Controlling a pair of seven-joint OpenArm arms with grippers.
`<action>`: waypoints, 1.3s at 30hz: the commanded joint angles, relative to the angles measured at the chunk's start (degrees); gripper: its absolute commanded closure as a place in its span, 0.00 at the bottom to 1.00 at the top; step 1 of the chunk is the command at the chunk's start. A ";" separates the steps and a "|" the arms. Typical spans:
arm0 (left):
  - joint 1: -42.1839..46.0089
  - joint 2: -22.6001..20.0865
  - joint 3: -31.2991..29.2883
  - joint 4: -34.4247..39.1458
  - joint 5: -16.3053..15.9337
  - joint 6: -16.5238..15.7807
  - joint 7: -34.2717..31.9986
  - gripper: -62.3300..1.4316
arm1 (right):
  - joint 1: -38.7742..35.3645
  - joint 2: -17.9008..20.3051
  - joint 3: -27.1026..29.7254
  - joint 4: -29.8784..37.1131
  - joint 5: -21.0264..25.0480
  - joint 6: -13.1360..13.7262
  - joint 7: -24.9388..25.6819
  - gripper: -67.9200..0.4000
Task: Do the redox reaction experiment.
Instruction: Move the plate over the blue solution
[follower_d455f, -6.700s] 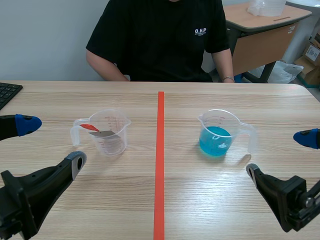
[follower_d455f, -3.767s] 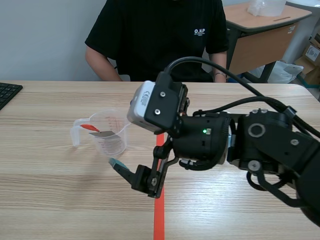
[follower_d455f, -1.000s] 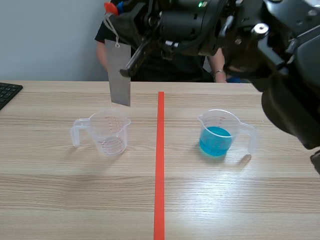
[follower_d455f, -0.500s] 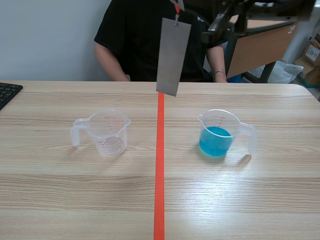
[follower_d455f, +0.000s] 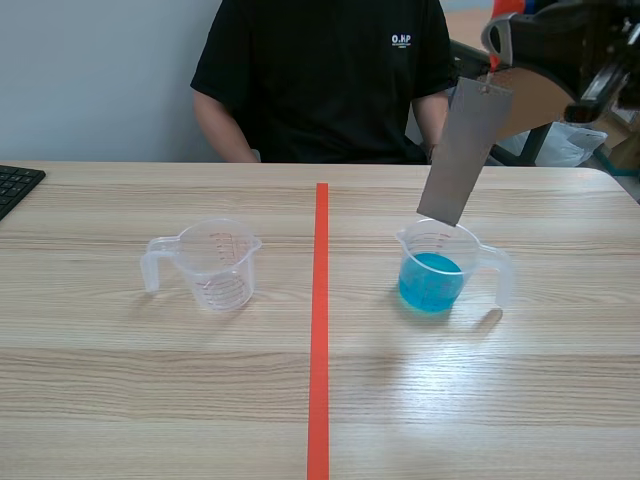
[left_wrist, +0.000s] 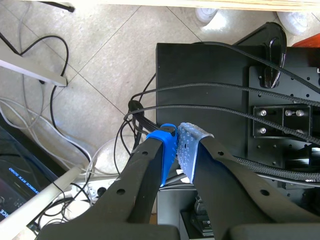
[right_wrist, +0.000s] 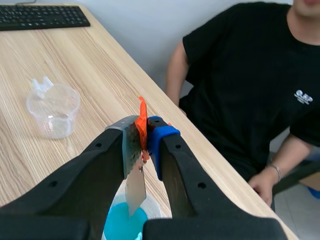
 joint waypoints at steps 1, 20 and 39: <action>0.76 0.15 -0.15 0.50 -0.17 -0.31 -0.63 0.90 | 0.00 0.72 1.66 0.28 0.61 -0.39 1.29 0.97; 3.82 -4.15 -0.15 2.51 -0.15 -2.27 -4.20 0.90 | -1.60 0.70 3.02 0.22 -1.03 -0.24 2.84 0.97; 0.07 -31.85 0.26 21.29 -0.17 -3.98 -13.05 0.90 | -1.60 0.70 -0.07 0.22 -3.02 -0.50 4.70 0.97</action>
